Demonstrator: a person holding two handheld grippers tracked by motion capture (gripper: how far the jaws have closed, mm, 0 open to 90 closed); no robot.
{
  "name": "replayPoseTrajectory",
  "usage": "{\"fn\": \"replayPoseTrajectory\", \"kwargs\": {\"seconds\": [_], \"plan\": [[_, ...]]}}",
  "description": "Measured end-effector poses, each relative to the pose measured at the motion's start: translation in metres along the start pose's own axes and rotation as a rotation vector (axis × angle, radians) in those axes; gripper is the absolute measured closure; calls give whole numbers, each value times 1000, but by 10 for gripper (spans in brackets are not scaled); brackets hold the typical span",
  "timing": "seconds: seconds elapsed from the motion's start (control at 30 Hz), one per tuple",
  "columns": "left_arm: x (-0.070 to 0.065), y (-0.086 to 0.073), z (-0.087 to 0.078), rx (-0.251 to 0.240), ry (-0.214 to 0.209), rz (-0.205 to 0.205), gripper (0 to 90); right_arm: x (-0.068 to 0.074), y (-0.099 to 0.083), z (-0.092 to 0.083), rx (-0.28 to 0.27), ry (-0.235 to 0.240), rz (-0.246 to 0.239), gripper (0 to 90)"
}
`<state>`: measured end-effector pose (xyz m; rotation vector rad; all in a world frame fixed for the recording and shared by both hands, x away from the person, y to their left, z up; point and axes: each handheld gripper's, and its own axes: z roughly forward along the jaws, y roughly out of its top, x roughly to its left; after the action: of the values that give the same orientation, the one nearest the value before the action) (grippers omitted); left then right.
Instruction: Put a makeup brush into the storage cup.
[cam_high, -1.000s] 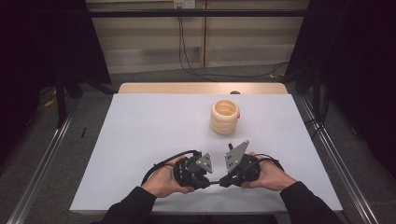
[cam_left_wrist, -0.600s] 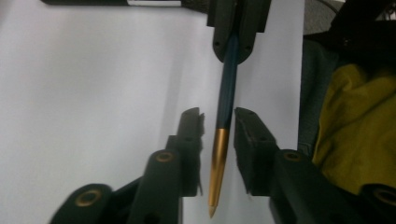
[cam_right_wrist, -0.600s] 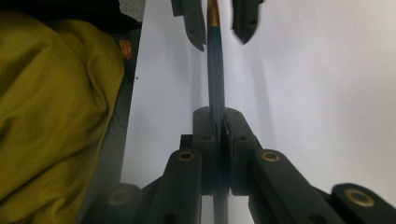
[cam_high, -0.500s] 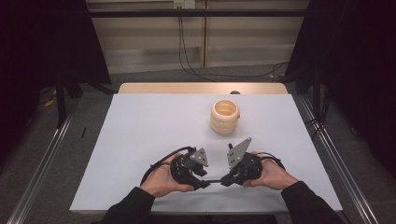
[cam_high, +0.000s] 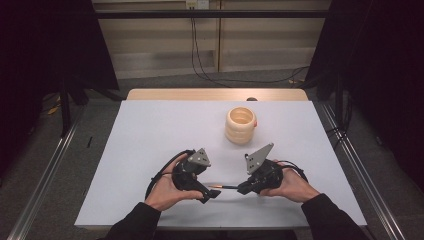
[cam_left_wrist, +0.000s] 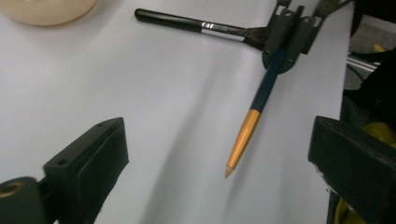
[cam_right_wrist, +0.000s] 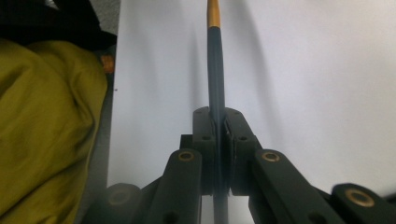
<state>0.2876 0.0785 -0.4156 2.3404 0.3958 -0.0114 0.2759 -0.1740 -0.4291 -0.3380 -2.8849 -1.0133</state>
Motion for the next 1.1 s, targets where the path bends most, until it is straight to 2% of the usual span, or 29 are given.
{"fn": "replayPoseTrajectory", "kwargs": {"seconds": [0.07,0.1,0.13,0.2,0.23,0.3,0.33,0.37,0.43,0.47,0.53,0.57,0.67,0.77,0.9,1.03,1.07,1.1], "plan": [[0,-2,-5,-32,13,-8,40,-2,-1,-1,-13,-11,6,845],[0,-2,-7,-43,21,0,40,-1,-2,-2,-24,-21,20,845],[-1,-4,-10,-64,17,13,42,-2,-2,-4,-31,-16,20,845],[-1,-5,-13,-97,3,-8,35,-2,-4,-6,-41,-29,32,845],[-1,-6,-15,-109,10,-4,35,-2,-5,-7,-45,-32,23,845],[-3,-9,-19,-134,54,-2,38,-2,-6,-10,-61,-39,48,845],[-3,-10,-19,-145,55,-1,36,-1,-7,-11,-75,-53,50,845],[-2,-12,-21,-151,66,-14,36,-1,-7,-12,-74,-59,60,845],[0,-15,-23,-159,60,-46,36,1,-8,-14,-91,-70,72,846],[1,-16,-24,-178,59,-60,36,2,-9,-15,-103,-68,72,845],[1,-18,-26,-203,87,-64,36,4,-10,-14,-96,-78,91,845],[2,-20,-27,-223,96,-68,35,5,-10,-14,-97,-68,94,845],[1,-24,-28,-250,100,-72,32,7,-12,-12,-117,-66,102,845],[0,-27,-28,-278,142,-78,28,8,-12,-12,-129,-78,111,845],[-1,-29,-31,-322,155,-86,28,9,-13,-17,-197,-98,127,846],[-3,-30,-35,-360,202,-80,25,9,-15,-21,-257,-82,123,846],[-3,-30,-35,-362,207,-79,25,9,-14,-22,-270,-84,122,846],[-3,-30,-36,-376,195,-87,25,9,-14,-22,-284,-92,122,845]]}}
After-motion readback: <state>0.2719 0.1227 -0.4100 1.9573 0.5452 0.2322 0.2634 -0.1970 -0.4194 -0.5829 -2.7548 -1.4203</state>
